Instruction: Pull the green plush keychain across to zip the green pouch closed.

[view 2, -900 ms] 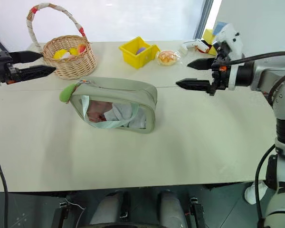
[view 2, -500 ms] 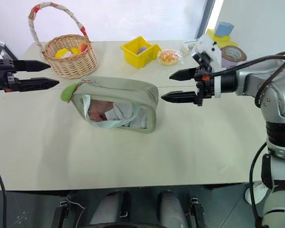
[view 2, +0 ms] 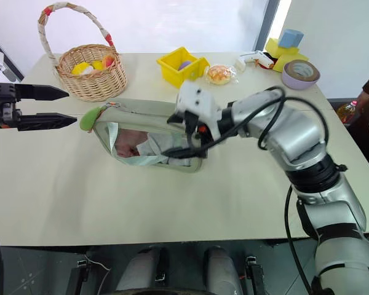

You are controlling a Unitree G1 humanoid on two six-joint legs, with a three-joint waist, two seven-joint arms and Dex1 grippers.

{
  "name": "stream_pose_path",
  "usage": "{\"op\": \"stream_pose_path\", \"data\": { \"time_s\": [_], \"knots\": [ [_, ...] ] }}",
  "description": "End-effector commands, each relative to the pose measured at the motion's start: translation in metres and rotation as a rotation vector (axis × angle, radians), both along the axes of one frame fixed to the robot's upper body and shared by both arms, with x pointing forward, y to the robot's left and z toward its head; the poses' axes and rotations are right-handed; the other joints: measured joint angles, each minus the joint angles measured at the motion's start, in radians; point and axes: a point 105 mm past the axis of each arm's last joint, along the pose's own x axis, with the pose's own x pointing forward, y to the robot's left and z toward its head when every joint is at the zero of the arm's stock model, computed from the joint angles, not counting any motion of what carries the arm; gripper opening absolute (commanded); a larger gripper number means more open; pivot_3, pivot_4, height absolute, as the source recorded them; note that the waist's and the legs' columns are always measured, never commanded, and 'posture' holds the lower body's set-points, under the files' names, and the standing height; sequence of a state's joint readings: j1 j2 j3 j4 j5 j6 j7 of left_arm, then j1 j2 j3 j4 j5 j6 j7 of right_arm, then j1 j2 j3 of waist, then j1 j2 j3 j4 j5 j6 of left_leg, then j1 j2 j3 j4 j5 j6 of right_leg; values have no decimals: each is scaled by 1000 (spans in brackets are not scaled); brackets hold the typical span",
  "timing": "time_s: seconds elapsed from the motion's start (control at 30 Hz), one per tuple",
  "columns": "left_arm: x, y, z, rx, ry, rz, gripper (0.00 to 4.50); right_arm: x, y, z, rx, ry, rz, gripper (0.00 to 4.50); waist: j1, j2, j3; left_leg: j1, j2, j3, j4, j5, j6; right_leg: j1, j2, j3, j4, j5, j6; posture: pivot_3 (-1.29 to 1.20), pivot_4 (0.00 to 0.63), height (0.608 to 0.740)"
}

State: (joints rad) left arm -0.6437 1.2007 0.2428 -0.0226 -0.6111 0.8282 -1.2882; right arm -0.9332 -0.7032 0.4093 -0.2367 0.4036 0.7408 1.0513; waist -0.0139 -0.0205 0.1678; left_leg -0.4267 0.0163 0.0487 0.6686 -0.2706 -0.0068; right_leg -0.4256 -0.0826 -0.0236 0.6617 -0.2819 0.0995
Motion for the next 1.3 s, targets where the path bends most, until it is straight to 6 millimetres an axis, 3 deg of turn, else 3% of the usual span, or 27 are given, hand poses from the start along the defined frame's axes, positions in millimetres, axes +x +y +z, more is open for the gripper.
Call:
{"op": "stream_pose_path", "data": {
  "time_s": [0.03, 0.2, 0.3, 0.43, 0.73, 1.03, 1.3],
  "knots": [
    [-8, 6, 2, 17, -29, 27, 4500, 6, -3, 14, -3, -113, 25, 2566, -5, 0, 0, 0, 0, 0, 0, 0, 0, 0, 0, 0, 0, 0, 0, 0, 150, 739],
    [-9, 8, 3, 9, -46, 48, 4500, 21, 2, 30, 38, -203, 10, 37, -4, 0, 0, 0, 1, 0, 0, 0, 0, 0, 1, 0, 0, 0, 0, 0, 150, 739],
    [-7, 9, 6, -1, -62, 62, 4500, 45, 2, 51, 88, -355, -70, 37, -4, 0, 0, 0, 1, 0, 0, 0, -1, 0, 1, 0, 0, 0, 0, 0, 150, 739],
    [-5, 10, 5, 0, -62, 64, 4500, 63, -7, 51, 47, -460, -95, 37, 2, 0, 0, 0, 0, 0, 0, 2, -3, -1, 1, 0, 0, 0, 0, 0, 150, 739],
    [-2, 6, 5, 0, -68, 50, 4500, 53, -7, 17, -12, -434, 2, 37, -6, 0, 0, 0, 1, 1, 0, 2, -4, -1, 1, 0, 0, 0, 0, 0, 150, 739],
    [1, 4, 8, -4, -72, 37, 4500, 52, -12, 42, 86, -459, 22, 37, -2, 0, 0, 0, 1, 1, 0, 2, -4, -1, 1, 0, 0, 0, 0, 0, 150, 739],
    [5, 0, 7, -3, -71, 22, 4500, 63, -7, 32, 119, -440, 28, 37, -7, 0, 1, 0, 1, 1, -1, 3, -5, -1, 1, 0, 0, 0, 0, 0, 150, 739]
  ]
}}
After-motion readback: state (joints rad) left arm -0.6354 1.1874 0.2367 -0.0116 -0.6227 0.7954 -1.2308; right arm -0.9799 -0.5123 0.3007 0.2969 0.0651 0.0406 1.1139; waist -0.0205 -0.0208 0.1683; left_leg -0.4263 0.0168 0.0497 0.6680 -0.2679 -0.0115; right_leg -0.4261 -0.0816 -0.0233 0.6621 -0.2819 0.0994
